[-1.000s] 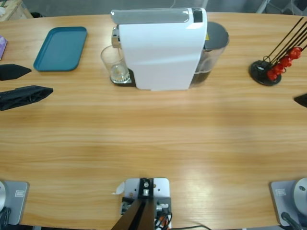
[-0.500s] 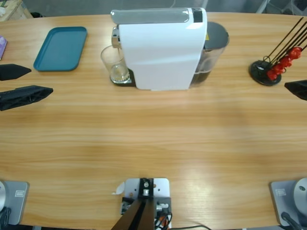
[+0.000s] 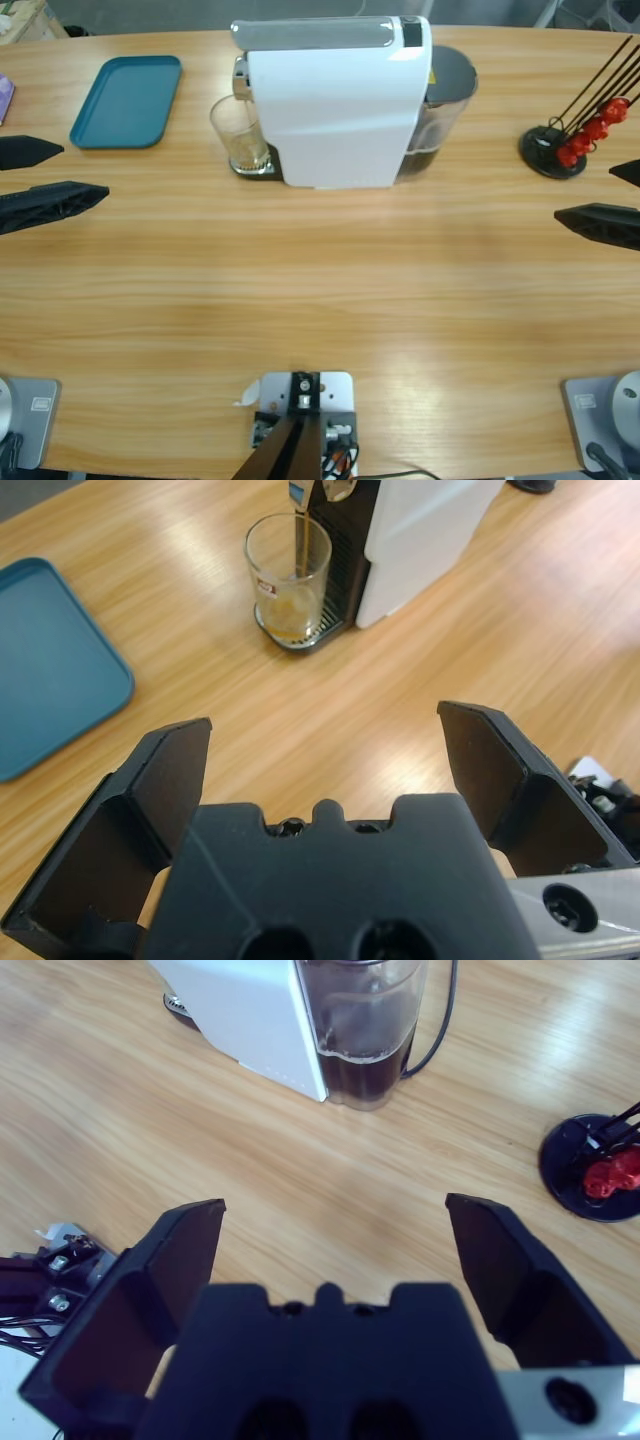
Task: Pour coffee
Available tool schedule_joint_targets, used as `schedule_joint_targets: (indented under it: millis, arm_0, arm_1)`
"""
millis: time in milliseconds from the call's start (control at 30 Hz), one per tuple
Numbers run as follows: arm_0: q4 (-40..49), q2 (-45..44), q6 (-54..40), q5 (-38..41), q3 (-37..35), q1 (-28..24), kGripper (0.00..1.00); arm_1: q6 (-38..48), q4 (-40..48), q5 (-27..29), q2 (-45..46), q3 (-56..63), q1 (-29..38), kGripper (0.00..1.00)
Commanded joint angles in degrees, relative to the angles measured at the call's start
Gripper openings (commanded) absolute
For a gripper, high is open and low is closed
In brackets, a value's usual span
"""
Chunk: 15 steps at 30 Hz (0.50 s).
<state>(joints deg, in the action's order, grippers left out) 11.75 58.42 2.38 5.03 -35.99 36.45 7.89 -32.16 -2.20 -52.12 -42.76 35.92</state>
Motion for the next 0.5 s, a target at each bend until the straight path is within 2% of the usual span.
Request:
schedule_joint_targets:
  millis: [33, 500]
  arm_0:
    - [0.7, 1.5, -1.7, 0.4, -2.3, 0.5, 0.996]
    - [1.0, 2.4, -2.4, 1.1, -3.0, 0.5, 0.996]
  arm_1:
    - [-0.4, -0.8, 0.1, -1.6, -0.7, -0.6, 1.0]
    - [0.0, -1.1, 0.2, -0.3, -0.7, -0.6, 1.0]
